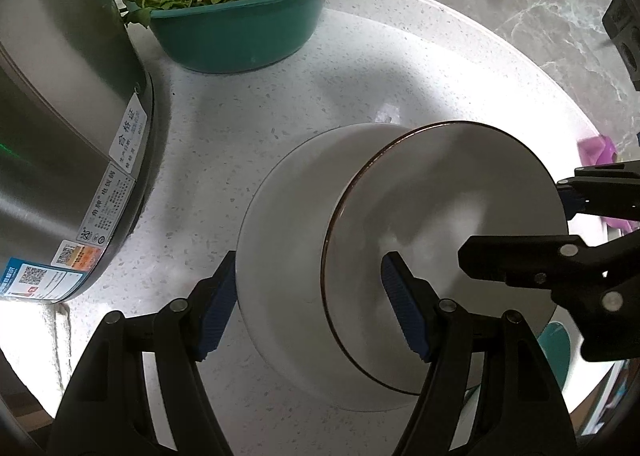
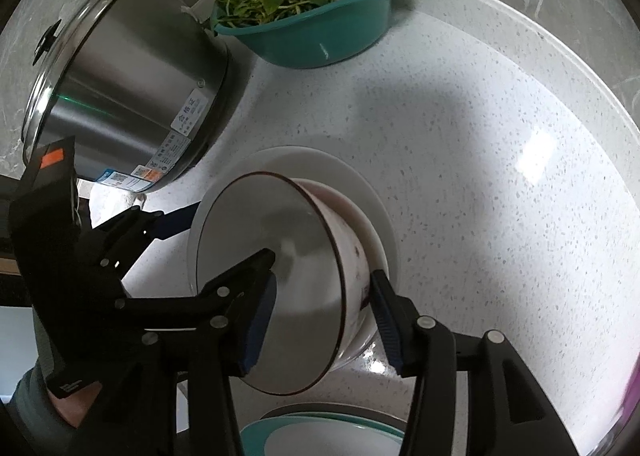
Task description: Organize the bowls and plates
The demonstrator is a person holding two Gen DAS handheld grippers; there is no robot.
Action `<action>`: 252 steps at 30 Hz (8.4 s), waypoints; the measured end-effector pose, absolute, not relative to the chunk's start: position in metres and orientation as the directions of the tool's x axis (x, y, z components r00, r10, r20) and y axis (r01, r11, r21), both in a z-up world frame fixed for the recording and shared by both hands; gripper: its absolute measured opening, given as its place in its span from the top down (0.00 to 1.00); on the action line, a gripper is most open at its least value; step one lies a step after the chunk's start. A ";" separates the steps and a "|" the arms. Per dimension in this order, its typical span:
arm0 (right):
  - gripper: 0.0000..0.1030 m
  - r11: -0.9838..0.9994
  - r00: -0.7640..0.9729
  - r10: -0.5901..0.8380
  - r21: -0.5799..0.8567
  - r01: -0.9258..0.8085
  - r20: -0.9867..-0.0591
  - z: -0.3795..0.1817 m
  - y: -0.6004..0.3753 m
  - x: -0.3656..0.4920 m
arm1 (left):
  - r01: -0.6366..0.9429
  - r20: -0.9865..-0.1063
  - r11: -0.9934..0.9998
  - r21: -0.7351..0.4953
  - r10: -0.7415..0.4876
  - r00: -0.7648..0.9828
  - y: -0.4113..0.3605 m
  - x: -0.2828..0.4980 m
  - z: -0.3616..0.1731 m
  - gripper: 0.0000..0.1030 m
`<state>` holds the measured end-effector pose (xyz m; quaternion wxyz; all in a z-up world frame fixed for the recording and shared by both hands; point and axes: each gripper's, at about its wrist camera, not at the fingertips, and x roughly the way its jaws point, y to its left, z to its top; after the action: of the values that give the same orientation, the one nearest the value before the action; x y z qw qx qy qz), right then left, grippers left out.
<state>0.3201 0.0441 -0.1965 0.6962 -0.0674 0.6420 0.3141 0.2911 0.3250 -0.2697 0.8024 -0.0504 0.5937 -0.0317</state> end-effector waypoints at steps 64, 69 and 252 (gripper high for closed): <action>0.64 0.797 0.078 0.426 0.334 -0.503 -0.901 -0.234 -0.018 0.347 | -0.141 -0.933 0.972 -0.187 -0.131 0.334 0.392 0.262 -0.294 0.24; 0.71 0.768 0.049 0.466 0.377 -0.517 -0.883 -0.239 -0.017 0.347 | -0.126 -0.933 0.971 -0.204 -0.154 0.325 0.384 0.269 -0.304 0.40; 0.00 0.986 0.683 0.143 0.160 -0.039 -0.717 -0.074 -0.190 -0.010 | 0.115 -0.788 0.978 -0.176 -0.209 0.579 0.197 -0.046 -0.113 0.00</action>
<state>-0.0105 -0.1903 -0.0738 0.9149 0.0659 0.3952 0.0499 -0.0460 0.1972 -0.1126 0.8871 -0.0527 0.4494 -0.0913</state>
